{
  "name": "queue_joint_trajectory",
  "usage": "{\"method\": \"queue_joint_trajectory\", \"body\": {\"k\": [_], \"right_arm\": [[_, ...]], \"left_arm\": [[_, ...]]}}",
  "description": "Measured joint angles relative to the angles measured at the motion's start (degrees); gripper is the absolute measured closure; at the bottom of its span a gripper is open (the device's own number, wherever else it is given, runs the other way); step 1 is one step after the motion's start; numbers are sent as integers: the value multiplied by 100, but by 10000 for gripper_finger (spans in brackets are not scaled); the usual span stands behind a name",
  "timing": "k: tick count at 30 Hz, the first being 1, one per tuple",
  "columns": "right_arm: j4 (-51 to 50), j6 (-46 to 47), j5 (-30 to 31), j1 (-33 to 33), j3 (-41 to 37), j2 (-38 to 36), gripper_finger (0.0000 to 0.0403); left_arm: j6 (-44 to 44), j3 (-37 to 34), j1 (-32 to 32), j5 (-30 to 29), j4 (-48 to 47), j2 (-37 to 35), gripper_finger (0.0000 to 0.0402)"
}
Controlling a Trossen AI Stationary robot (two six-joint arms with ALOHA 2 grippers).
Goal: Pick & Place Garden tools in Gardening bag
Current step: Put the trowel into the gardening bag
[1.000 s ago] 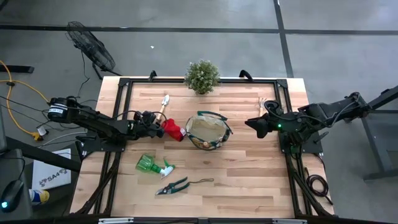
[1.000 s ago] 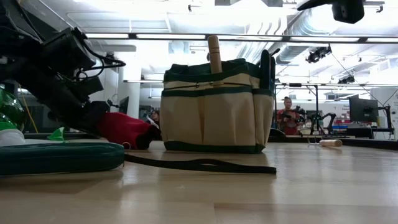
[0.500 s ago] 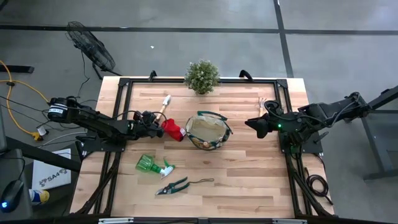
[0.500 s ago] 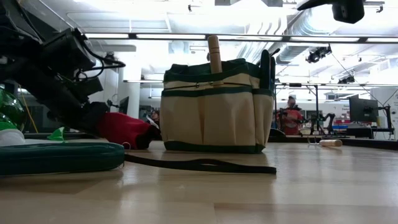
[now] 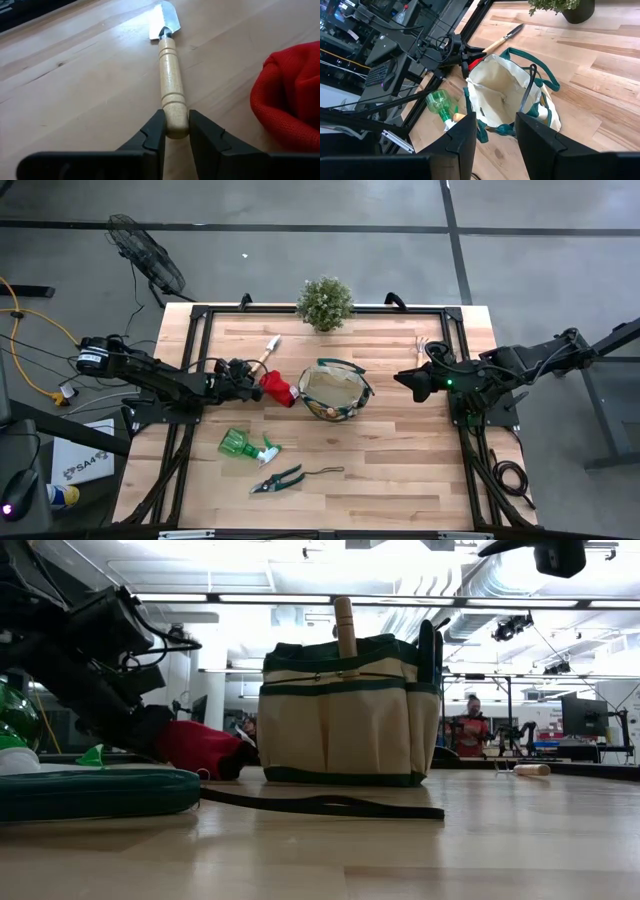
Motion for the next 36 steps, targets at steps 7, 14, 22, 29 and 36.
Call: {"method": "queue_joint_trajectory", "body": {"k": [7, 14, 22, 29, 36], "right_arm": [[-1, 18, -20, 0, 0, 0, 274], [1, 13, -20, 0, 0, 0, 274], [-1, -39, -22, 0, 0, 0, 274], [-1, -41, -48, 0, 0, 0, 274], [-1, -45, -48, 0, 0, 0, 274]], "left_arm": [[4, 388, 0, 64, -754, -245, 343], [184, 1281, 0, 177, -2572, -628, 343], [156, 2691, 0, 492, -4749, -889, 344], [144, 4267, 0, 1162, -6131, -892, 344], [-278, 5662, -2, 1810, -6980, -890, 344]]}}
